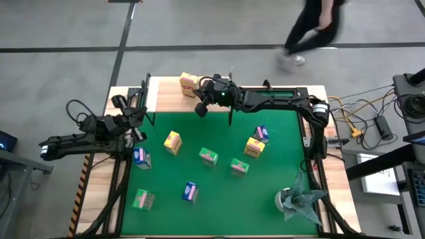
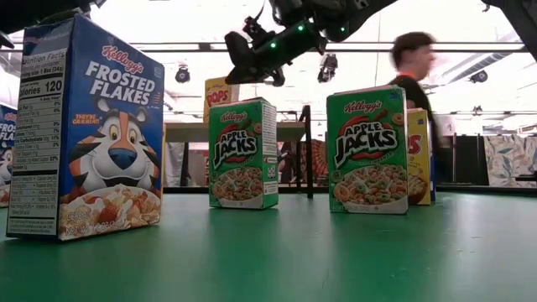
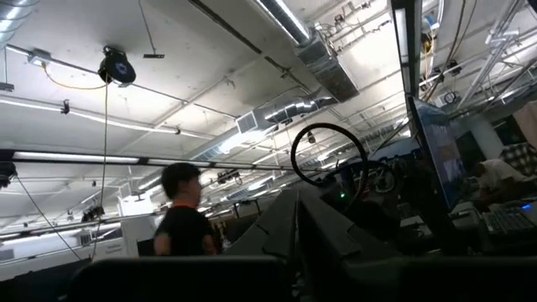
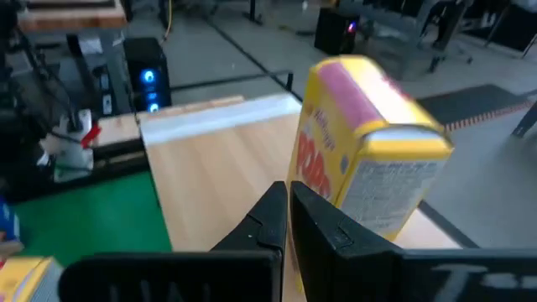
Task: Stack cereal on shelf
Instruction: Put the top yellow cereal box on the shelf, then put the middle blue cereal box on the shelf
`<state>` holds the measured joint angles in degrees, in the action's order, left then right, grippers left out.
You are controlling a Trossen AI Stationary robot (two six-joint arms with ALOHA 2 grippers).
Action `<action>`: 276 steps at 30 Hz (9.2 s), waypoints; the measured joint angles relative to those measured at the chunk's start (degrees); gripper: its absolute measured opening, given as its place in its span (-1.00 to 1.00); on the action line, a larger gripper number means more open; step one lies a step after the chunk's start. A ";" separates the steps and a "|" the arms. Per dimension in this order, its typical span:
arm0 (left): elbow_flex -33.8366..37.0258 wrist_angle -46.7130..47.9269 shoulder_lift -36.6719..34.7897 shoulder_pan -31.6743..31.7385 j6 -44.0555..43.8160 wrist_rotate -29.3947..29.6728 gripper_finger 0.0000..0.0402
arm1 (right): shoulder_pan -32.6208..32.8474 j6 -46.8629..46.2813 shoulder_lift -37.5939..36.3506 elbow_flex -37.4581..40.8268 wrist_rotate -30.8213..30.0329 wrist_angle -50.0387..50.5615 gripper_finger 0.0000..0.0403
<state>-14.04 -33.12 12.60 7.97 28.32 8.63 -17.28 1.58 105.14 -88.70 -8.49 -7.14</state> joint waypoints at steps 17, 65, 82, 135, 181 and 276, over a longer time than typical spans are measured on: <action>0.00 -0.09 0.04 0.01 -0.02 -0.01 -1.00 | -1.23 4.70 4.20 0.13 -8.16 -5.15 -0.96; 0.00 0.15 0.04 0.00 0.15 -0.03 -1.00 | -1.21 8.16 16.03 -16.45 -9.62 7.62 -0.96; 0.00 0.17 0.02 0.01 0.15 -0.03 -1.00 | -2.91 11.33 15.74 -22.84 -15.13 21.67 -0.96; 0.00 0.15 0.02 0.00 0.17 -0.03 -1.00 | -4.15 13.03 18.78 -24.63 -8.09 10.63 -0.96; 0.00 0.28 0.02 0.02 1.20 -0.03 -1.00 | -11.96 5.47 14.93 -32.53 1.46 36.83 -0.96; -1.03 6.32 10.93 -0.08 -36.05 -0.16 -1.00 | 10.78 17.94 -13.06 11.24 -0.58 13.40 -0.96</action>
<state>-15.07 -26.80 23.53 7.89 -7.73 8.47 -6.50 19.52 92.08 -77.46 -9.06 6.26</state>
